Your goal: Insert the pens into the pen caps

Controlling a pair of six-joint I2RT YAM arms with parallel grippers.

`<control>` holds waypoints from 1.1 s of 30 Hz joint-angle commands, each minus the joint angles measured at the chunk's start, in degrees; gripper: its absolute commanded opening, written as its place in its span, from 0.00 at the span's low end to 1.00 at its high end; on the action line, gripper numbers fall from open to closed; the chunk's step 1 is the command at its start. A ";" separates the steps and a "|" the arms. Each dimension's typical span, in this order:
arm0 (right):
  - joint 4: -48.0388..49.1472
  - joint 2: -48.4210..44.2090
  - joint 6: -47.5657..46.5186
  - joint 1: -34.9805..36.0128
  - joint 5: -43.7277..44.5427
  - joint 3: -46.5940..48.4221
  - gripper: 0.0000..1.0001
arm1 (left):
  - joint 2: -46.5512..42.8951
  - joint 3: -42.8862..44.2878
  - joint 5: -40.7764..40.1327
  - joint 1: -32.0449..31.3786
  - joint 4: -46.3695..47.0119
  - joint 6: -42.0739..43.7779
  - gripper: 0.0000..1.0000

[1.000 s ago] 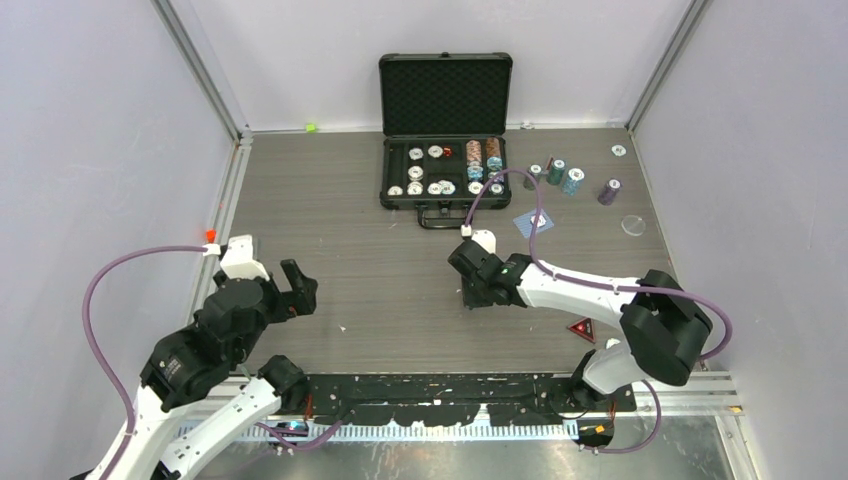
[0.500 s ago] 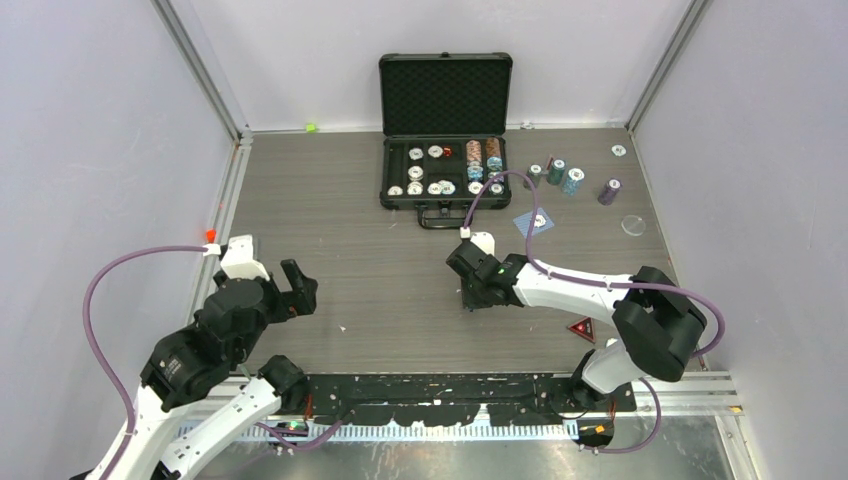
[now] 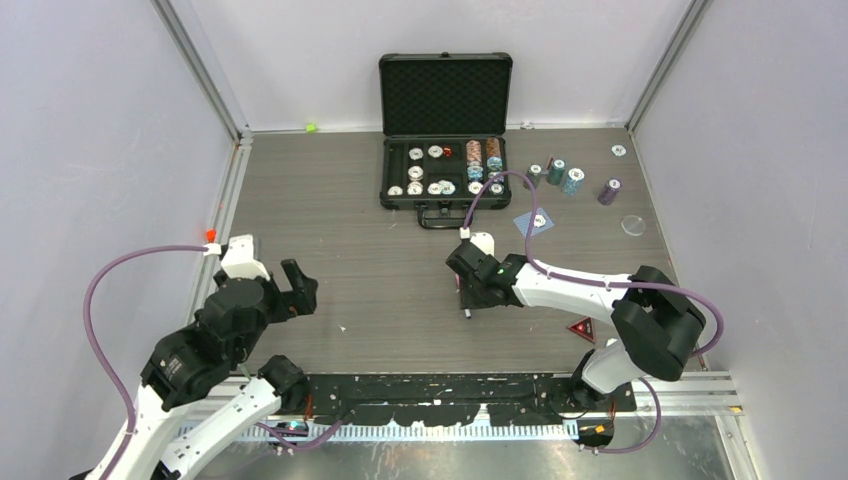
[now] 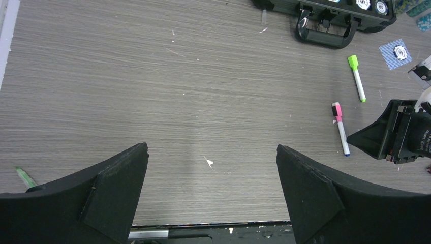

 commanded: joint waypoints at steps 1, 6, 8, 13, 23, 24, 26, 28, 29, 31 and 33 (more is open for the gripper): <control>1.15 -0.62 0.92 0.38 1.60 0.03 0.34 | 1.21 -0.01 -1.59 -0.05 -0.28 -0.35 1.00; -0.13 -2.38 0.15 0.39 2.49 1.09 0.40 | 3.04 0.10 -1.84 -0.09 -0.32 -0.45 1.00; -0.74 -3.42 -0.24 0.38 2.88 1.63 0.43 | 4.19 0.16 -1.78 -0.05 -0.40 -0.45 1.00; -1.93 -6.49 -1.10 0.37 3.34 2.56 0.56 | 8.04 0.43 -1.68 -0.05 -0.65 -0.45 1.00; -3.50 -12.49 -1.73 0.37 3.95 2.01 0.72 | 10.93 0.88 -1.86 -0.08 -1.17 -0.62 1.00; -3.59 -13.04 -1.73 0.39 4.04 1.85 0.73 | 10.80 0.86 -1.97 -0.13 -1.05 -0.56 1.00; -3.65 -13.91 -1.68 0.39 4.30 1.64 0.76 | 10.54 0.80 -2.14 -0.06 -0.99 -0.44 1.00; -3.69 -14.50 -1.75 0.39 4.61 1.54 0.77 | 10.40 0.80 -2.61 -0.09 -1.12 -0.52 1.00; -3.72 -14.76 -1.75 0.37 4.79 1.60 0.78 | 10.31 0.80 -2.91 -0.06 -1.31 -0.65 1.00; -3.69 -15.00 -1.84 0.38 5.15 1.86 0.78 | 10.21 0.89 -3.39 -0.09 -1.63 -0.95 1.00; -3.68 -15.03 -2.01 0.39 5.59 2.26 0.79 | 10.25 0.87 -3.80 -0.05 -1.65 -1.05 1.00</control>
